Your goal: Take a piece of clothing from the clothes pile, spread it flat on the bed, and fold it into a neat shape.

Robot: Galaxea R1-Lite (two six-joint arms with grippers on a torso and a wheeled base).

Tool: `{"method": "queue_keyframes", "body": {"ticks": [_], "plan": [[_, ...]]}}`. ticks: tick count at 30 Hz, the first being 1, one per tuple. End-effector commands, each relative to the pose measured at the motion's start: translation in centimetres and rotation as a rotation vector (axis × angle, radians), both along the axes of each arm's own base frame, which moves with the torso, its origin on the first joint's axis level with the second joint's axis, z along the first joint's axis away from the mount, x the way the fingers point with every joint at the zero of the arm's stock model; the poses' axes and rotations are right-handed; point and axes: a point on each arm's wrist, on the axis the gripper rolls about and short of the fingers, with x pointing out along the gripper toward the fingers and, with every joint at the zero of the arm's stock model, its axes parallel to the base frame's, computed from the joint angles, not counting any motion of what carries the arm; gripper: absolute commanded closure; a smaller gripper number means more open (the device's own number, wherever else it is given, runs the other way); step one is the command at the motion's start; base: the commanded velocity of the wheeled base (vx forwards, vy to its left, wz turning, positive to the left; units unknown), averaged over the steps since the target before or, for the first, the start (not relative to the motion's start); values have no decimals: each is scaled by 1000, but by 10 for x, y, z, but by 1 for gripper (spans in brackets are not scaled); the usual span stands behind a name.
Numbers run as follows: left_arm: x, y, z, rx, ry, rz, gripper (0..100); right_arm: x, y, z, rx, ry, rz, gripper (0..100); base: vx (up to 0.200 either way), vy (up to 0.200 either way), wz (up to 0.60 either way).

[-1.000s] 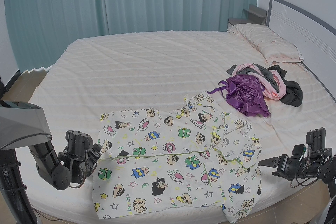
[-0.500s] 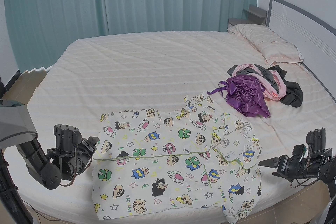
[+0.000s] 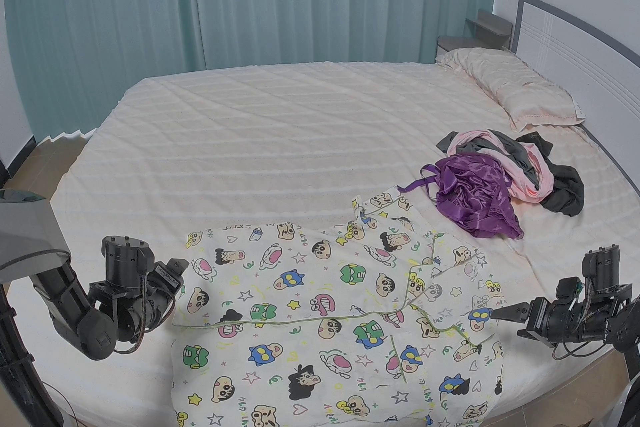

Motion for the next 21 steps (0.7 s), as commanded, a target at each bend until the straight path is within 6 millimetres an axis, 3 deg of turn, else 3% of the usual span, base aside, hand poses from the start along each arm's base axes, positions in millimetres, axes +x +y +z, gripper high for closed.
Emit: {"method": "queue_keyframes", "body": {"ticks": [1,5,10,16,18,21], "plan": [[11,3,0,-2,-19,16,0,0,1,0,0,-1,3,0,0,0,0],[42,16,6,10,-69,8,0,0,1,0,0,-2,4,0,0,0,0],[73,43,14,-42,-70,-142,0,-2,3,1,-1,-4,16,0,0,0,0],[105,64,-3,-8,-7,-282,0,-2,5,1,-2,-3,27,0,0,0,0],[129,68,-11,25,23,-300,0,-2,6,0,-2,-1,30,0,0,0,0],[144,68,-6,24,30,-320,0,-3,7,0,-2,-1,36,0,0,0,0]]}}
